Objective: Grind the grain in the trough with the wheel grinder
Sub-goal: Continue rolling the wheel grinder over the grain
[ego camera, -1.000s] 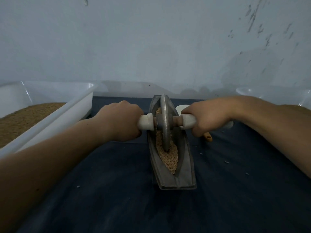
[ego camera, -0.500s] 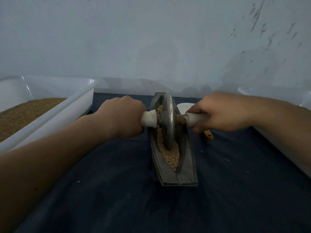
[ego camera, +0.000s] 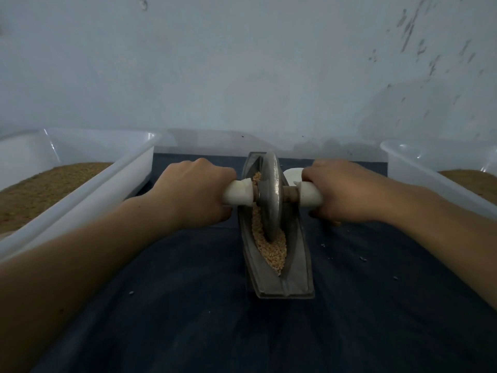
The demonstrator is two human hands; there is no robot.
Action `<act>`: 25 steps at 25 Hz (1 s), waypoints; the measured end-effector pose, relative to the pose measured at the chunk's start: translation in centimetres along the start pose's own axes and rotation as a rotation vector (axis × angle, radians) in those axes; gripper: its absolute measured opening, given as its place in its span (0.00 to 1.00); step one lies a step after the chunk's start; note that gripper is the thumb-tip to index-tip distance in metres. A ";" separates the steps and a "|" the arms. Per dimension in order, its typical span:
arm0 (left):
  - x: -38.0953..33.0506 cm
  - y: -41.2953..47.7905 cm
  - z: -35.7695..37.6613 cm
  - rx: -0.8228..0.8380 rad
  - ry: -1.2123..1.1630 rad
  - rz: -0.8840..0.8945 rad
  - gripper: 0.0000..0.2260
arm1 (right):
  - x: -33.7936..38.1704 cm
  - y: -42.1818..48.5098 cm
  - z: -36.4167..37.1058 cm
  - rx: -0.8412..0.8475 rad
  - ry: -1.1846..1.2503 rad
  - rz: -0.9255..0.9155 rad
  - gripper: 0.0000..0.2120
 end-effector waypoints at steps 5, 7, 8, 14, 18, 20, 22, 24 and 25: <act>0.1 2.5 0.9 -0.082 0.071 -0.117 0.04 | -0.5 2.9 1.2 0.023 -0.001 0.103 0.07; 0.2 3.3 0.9 -0.043 0.040 -0.138 0.03 | -0.4 3.6 0.4 -0.004 -0.014 0.098 0.08; 0.2 3.1 0.9 -0.024 0.032 -0.132 0.03 | -0.4 3.4 0.3 0.011 -0.030 0.088 0.09; 1.1 -0.1 0.9 -0.020 0.056 -0.042 0.10 | -0.2 -1.0 0.9 -0.272 -0.220 0.065 0.13; 1.0 3.6 1.4 -0.010 0.035 -0.236 0.05 | -0.2 3.9 0.4 -0.154 -0.154 0.207 0.06; 0.8 4.5 1.2 0.027 0.016 -0.260 0.06 | -0.6 5.0 0.3 -0.068 -0.129 0.202 0.04; 0.3 2.2 0.8 0.051 0.002 -0.177 0.05 | -0.1 2.4 0.4 -0.110 -0.122 0.110 0.08; -0.2 -0.7 0.5 -0.091 0.072 -0.038 0.07 | 0.6 -1.0 0.5 -0.371 -0.265 0.087 0.11; -0.1 -1.3 0.3 -0.152 0.118 -0.017 0.10 | 0.8 -1.4 0.2 -0.435 -0.324 0.105 0.12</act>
Point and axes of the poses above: each hand's wrist, its own y-axis towards the middle knuckle, its own z-axis out of the palm, x = y × z, the point moved 6 cm from there along y, towards the middle knuckle, and after that the axes turned 14 degrees about -y, right-handed, at the moved point
